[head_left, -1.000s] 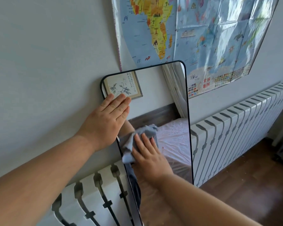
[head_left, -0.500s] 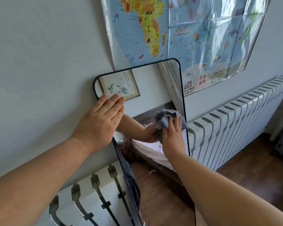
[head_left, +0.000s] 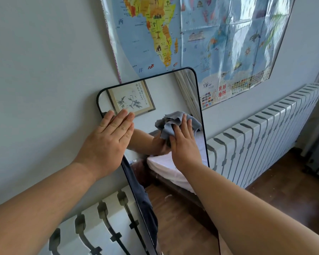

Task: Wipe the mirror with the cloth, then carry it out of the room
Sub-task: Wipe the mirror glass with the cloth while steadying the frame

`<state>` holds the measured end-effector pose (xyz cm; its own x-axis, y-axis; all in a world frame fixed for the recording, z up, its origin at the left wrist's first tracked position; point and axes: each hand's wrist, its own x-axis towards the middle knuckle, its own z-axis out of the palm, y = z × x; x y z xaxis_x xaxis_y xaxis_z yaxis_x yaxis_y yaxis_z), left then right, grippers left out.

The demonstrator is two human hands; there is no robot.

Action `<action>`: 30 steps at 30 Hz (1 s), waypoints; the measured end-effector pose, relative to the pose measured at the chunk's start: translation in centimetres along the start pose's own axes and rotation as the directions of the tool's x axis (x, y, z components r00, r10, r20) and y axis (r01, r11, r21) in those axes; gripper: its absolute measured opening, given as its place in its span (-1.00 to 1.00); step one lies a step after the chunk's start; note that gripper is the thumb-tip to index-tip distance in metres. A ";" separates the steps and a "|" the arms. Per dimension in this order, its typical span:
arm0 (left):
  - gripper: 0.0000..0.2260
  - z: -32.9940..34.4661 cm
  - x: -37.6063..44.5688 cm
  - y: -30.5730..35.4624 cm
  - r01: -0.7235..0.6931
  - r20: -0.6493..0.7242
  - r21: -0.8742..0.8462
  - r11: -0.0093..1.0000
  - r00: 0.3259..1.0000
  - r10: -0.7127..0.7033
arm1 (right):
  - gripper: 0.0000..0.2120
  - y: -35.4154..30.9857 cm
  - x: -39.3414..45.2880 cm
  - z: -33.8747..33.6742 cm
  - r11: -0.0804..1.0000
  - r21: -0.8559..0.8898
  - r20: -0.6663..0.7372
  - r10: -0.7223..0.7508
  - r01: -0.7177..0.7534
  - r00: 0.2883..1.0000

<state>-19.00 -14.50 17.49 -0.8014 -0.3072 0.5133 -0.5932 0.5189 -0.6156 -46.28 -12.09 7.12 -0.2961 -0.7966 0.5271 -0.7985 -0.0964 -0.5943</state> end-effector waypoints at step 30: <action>-0.50 2.3 -1.9 3.4 -0.138 -0.074 -0.058 0.989 0.988 0.133 | -0.50 2.6 -13.2 5.2 0.807 0.201 0.203 0.520 -0.555 0.830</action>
<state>-19.67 -14.02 13.04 -0.8653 -0.1757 0.4694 -0.4717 0.6018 -0.6444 -41.75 -4.93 -4.52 -0.5546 -0.8321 0.0052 -0.3750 0.2444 -0.8942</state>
